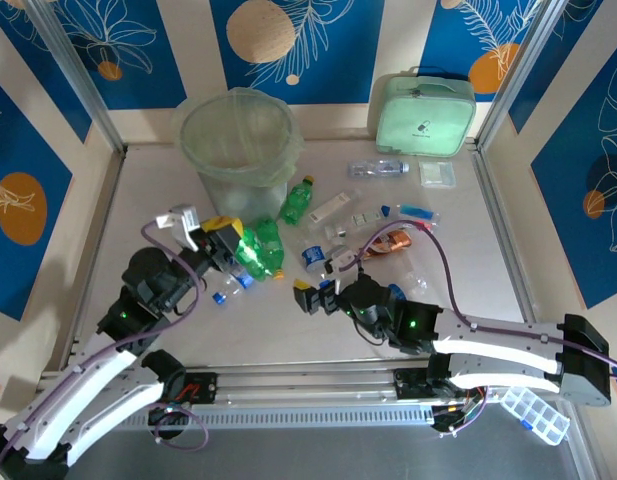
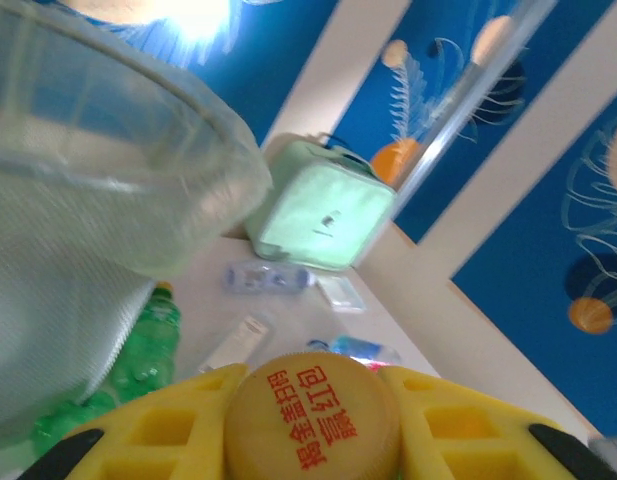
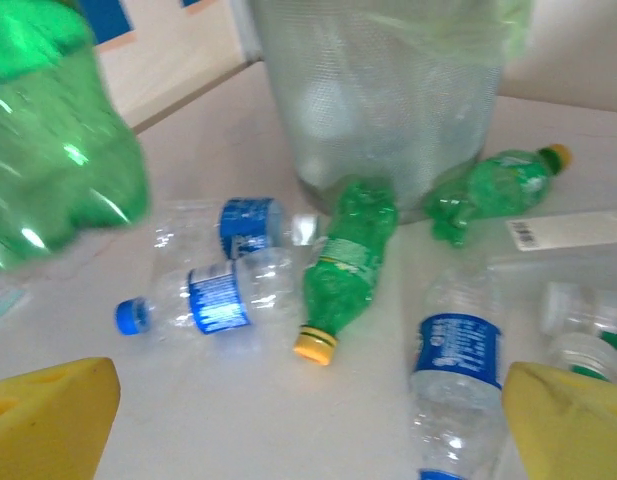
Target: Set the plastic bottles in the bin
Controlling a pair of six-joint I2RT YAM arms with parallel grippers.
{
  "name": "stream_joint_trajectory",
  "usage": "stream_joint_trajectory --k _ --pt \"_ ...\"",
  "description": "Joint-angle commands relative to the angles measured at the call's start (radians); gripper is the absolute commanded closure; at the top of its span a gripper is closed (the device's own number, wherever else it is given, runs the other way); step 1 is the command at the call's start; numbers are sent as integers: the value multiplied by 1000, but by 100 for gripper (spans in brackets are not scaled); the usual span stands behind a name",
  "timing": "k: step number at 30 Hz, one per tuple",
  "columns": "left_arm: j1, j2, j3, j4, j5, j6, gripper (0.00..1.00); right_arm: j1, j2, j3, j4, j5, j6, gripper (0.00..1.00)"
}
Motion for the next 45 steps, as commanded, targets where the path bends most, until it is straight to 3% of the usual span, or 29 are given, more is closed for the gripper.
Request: stream_joint_trajectory --k 1,6,9,14,18,26,32,45 --pt "-7 90 161 -182 -122 37 100 -34 -16 17 -60 97 56 2" --pt "6 273 443 -268 -177 67 100 -64 -26 1 -58 98 68 3" --pt "57 373 583 -300 -199 60 100 -77 -29 -6 -59 90 81 3" --pt "249 557 809 -314 -55 -30 100 -94 16 7 -59 59 92 5" --pt "307 693 967 -298 -15 -18 100 -97 47 8 -43 39 91 5" --pt "311 1010 1348 -502 -132 155 100 -92 146 48 -47 14 92 5" --pt "310 1310 1734 -845 -266 333 100 -87 195 81 -61 1 85 5" --pt "308 1508 1748 -982 -414 428 100 -78 276 137 -94 -9 81 5"
